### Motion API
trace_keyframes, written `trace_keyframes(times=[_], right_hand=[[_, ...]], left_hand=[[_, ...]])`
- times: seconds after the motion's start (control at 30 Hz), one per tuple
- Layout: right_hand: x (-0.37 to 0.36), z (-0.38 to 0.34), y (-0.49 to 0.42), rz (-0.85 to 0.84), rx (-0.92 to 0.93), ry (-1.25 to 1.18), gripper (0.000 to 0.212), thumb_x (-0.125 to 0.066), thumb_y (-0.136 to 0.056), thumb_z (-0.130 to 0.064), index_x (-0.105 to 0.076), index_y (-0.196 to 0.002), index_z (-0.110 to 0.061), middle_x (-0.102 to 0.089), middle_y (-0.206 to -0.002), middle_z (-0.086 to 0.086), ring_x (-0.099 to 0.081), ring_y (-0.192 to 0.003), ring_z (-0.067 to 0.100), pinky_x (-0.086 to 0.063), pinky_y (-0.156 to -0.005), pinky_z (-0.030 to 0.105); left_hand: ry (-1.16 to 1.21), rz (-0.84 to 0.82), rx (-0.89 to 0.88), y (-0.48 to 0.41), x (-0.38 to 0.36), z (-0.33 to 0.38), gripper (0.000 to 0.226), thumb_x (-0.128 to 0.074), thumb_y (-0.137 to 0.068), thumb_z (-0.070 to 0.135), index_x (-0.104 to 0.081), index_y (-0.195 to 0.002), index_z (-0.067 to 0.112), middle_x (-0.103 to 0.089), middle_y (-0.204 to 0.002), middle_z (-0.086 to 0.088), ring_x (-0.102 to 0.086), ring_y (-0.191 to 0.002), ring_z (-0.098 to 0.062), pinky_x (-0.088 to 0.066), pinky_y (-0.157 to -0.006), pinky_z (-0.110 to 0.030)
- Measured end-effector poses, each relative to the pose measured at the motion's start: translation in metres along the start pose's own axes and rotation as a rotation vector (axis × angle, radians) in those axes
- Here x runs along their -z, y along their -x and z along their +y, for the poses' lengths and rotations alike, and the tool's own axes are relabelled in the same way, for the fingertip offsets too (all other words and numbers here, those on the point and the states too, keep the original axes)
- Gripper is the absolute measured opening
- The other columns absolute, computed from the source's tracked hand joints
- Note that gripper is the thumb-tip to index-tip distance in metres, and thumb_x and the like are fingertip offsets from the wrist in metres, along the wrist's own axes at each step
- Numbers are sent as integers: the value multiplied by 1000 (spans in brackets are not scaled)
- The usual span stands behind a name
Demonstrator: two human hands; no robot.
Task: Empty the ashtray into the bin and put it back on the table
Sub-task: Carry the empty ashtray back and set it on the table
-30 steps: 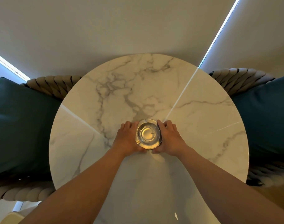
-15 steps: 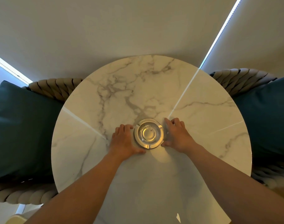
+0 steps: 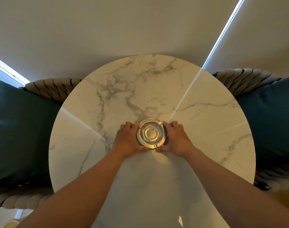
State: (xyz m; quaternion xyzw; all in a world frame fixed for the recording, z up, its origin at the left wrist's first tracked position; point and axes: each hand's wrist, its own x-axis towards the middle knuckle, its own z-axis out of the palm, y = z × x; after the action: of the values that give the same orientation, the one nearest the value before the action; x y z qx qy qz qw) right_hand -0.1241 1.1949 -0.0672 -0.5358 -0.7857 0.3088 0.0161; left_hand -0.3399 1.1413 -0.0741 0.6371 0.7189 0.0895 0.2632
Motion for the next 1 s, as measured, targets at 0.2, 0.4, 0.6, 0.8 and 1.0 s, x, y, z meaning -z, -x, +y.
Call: trace_keyframes(times=[0.2,0.4,0.6,0.8,1.0], right_hand=[[-4,-1,0,48,-35,-28,102,-83,-52,-56,-39,-138,-25,-42,-117,1,-39,-106,23,-45,-95,38],[-4,4,2,82,-53,-45,90,-86,-54,-51,-48,-131,-24,-44,-113,1,-41,-106,25,-46,-94,38],[3,2,-5,63,-23,-8,102,-87,-53,-52,-42,-140,-25,-43,-119,3,-39,-107,25,-45,-94,38],[-2,4,-2,68,-39,-71,100,-90,-47,-51,-49,-133,-21,-44,-120,1,-40,-110,24,-45,-95,37],[-1,1,-2,46,6,-44,96,-86,-49,-56,-49,-133,-27,-43,-115,1,-39,-105,24,-47,-93,38]], left_hand=[[21,-18,-4,-8,4,-1,110,-84,-55,57,-30,-147,31,-41,-125,0,-37,-115,-22,-34,-98,-35],[50,-29,-1,-3,5,-9,100,-84,-63,49,-33,-146,27,-41,-128,0,-40,-118,-24,-37,-102,-35],[64,21,11,4,2,3,108,-76,-49,70,-38,-141,29,-44,-120,3,-42,-110,-19,-38,-95,-31],[59,37,-4,3,-1,3,116,-71,-40,78,-36,-140,29,-43,-119,3,-42,-109,-19,-35,-90,-29],[45,47,5,3,-3,4,117,-62,-38,81,-36,-139,28,-44,-119,1,-44,-108,-21,-34,-87,-29]])
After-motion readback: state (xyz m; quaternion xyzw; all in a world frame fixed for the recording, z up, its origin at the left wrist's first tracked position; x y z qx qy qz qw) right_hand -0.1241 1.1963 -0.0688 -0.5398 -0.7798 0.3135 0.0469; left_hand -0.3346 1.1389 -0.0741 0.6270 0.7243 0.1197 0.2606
